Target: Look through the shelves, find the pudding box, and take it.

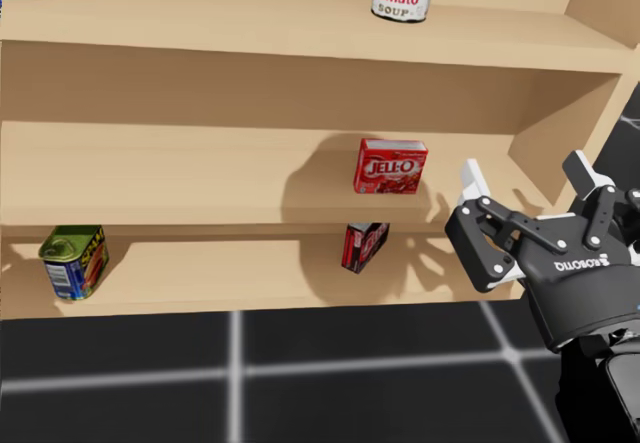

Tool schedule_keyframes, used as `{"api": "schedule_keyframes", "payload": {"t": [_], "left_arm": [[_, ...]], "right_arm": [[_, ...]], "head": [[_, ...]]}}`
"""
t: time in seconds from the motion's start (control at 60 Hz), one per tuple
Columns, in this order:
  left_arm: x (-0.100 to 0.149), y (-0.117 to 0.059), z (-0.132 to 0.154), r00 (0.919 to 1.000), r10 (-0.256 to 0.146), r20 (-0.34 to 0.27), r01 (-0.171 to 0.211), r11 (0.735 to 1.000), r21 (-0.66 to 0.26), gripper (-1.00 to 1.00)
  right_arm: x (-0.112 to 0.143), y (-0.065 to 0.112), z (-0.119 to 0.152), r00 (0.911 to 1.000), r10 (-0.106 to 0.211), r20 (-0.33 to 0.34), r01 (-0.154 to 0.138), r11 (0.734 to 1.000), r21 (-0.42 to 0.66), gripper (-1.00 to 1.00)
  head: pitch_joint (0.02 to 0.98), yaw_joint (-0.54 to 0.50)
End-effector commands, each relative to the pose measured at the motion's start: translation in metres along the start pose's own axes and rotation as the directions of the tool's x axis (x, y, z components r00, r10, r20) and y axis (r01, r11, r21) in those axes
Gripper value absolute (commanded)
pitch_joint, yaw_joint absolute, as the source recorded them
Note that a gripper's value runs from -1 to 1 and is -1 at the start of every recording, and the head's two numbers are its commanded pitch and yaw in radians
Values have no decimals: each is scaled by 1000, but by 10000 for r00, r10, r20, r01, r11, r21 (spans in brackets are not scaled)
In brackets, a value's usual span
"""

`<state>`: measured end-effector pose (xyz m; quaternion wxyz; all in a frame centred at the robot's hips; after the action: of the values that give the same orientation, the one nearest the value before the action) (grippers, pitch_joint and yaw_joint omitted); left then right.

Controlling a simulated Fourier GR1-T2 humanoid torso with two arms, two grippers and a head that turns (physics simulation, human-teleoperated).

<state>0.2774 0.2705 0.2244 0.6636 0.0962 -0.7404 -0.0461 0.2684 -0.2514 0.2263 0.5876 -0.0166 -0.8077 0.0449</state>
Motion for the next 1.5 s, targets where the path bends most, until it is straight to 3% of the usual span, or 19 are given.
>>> {"api": "schedule_keyframes", "payload": {"t": [0.017, 0.15, 0.233, 0.317, 0.35, 0.4, 0.417, 0.483, 0.533, 0.717, 0.75, 0.917, 1.033, 1.267, 1.4, 1.467, 1.5], "left_arm": [[0, -2, 0, 10000, 13, -17, -13, 10000, -88, -1000], [-1, -2, 0, 10000, 36, -39, -36, 9999, -137, -1000], [-1, -2, -1, 10000, 36, -61, -37, 9999, -134, -1000], [-1, -2, -1, 10000, 15, -95, -16, 9999, -103, -1000], [-1, -2, -1, 9999, 21, -114, -22, 10000, -93, -1000], [-1, -2, -1, 9999, 27, -131, -28, 10000, -80, -1000], [-1, -2, 0, 9999, 44, -147, -45, 10000, -67, -1000], [-2, -2, 0, 9998, 70, -173, -71, 10000, -54, -1000], [-2, -1, 1, 9998, 86, -194, -86, 10000, -33, -1000], [-2, -1, 1, 9997, 112, -232, -113, 9999, -34, -1000], [-2, 0, 0, 9997, 108, -231, -109, 9999, -42, -1000], [-3, 0, 0, 9997, 123, -233, -125, 9999, -63, -1000], [-3, 1, 0, 9996, 123, -245, -124, 9999, -29, -1000], [-4, 0, -1, 9995, 86, -289, -87, 10000, -26, -1000], [-4, -1, -1, 9995, 36, -310, -36, 10000, 4, -1000], [-5, 0, -2, 9995, 44, -315, -44, 10000, -14, -1000], [-5, 0, -3, 9995, 42, -320, -43, 10000, -26, -1000]], "right_arm": [[-1, 0, 0, 10000, 50, -9, -50, 10000, -30, -1000], [-2, 2, 0, 10000, 79, -52, -79, 10000, 0, -1000], [-4, 5, 1, 9993, -181, -341, 182, 9998, 30, -1000], [-4, 10, 3, 9979, -43, -642, 45, 10000, 37, -1000], [-2, 10, 5, 9935, -521, -1008, 540, 9984, 157, -1000], [1, 11, 7, 9893, -814, -1208, 834, 9964, 117, -1000], [5, 13, 10, 9836, -1135, -1399, 1170, 9930, 168, -1000], [9, 17, 16, 9757, -1445, -1650, 1513, 9880, 296, -1000], [10, 22, 23, 9775, -1219, -1720, 1285, 9913, 275, -1000], [-7, 37, 38, 9674, -1154, -2252, 1352, 9880, 745, -1000], [-15, 42, 42, 9676, -875, -2369, 1094, 9907, 806, -1000], [-39, 54, 48, 9575, -511, -2837, 854, 9903, 1098, -1000], [-55, 59, 41, 9490, -543, -3105, 908, 9904, 1043, -1000], [-87, 70, 19, 9341, -164, -3566, 511, 9948, 881, -1000], [-102, 78, 7, 9240, -305, -3811, 574, 9966, 593, -1000], [-107, 83, 1, 9173, -243, -3974, 473, 9977, 483, -1000], [-108, 86, -1, 9198, -73, -3923, 287, 9984, 488, -1000]], "head": [[681, -209], [699, -238], [700, -236], [700, -231], [697, -231], [695, -230], [694, -230], [692, -231], [689, -230], [691, -234], [690, -237], [688, -243], [688, -243], [690, -238], [689, -239], [690, -240], [690, -241]]}}
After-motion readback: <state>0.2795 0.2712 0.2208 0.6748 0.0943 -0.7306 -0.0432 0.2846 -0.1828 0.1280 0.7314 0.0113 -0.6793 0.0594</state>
